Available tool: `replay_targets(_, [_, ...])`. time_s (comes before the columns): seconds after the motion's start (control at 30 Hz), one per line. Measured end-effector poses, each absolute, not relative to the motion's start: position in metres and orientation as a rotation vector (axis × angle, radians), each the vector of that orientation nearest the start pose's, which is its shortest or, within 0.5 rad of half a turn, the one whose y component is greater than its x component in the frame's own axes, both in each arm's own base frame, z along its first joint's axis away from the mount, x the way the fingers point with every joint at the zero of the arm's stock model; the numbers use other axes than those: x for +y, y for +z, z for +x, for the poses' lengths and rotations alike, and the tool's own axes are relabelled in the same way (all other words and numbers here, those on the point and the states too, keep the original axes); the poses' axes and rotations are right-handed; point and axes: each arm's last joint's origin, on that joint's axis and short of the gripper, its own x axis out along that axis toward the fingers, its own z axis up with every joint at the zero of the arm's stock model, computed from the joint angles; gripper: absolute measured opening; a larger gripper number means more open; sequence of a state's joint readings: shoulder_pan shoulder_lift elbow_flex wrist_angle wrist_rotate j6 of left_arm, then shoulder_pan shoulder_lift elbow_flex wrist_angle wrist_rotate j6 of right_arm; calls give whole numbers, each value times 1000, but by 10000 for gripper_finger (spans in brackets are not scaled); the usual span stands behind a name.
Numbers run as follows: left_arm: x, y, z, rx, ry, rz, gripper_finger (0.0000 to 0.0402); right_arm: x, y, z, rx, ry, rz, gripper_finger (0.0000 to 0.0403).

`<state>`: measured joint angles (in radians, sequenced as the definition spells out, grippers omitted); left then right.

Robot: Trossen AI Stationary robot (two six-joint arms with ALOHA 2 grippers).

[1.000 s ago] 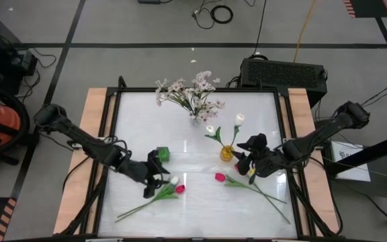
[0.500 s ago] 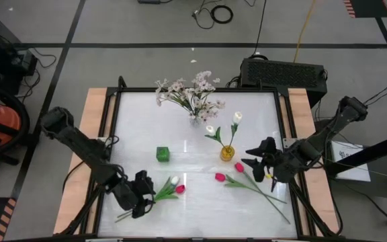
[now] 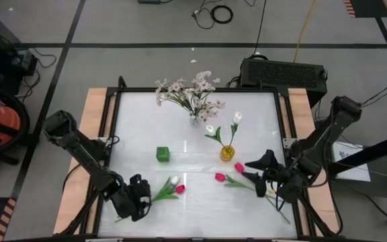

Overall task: Sort flowers into vase by color
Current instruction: Put the white flower into the yellow vase

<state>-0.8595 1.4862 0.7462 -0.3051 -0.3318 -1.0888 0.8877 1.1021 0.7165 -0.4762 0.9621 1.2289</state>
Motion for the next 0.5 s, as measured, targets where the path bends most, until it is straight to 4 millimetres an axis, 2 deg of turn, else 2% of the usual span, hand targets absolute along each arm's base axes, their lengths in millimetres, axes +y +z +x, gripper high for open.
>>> replay_targets(0.3, [-209,132,185,1035,70,-391,183,161,225,157,374,-346,511,208])
replay_targets(0.5, [-215,120,190,1011,72,-386,130,166,222,160,363,-342,527,208])
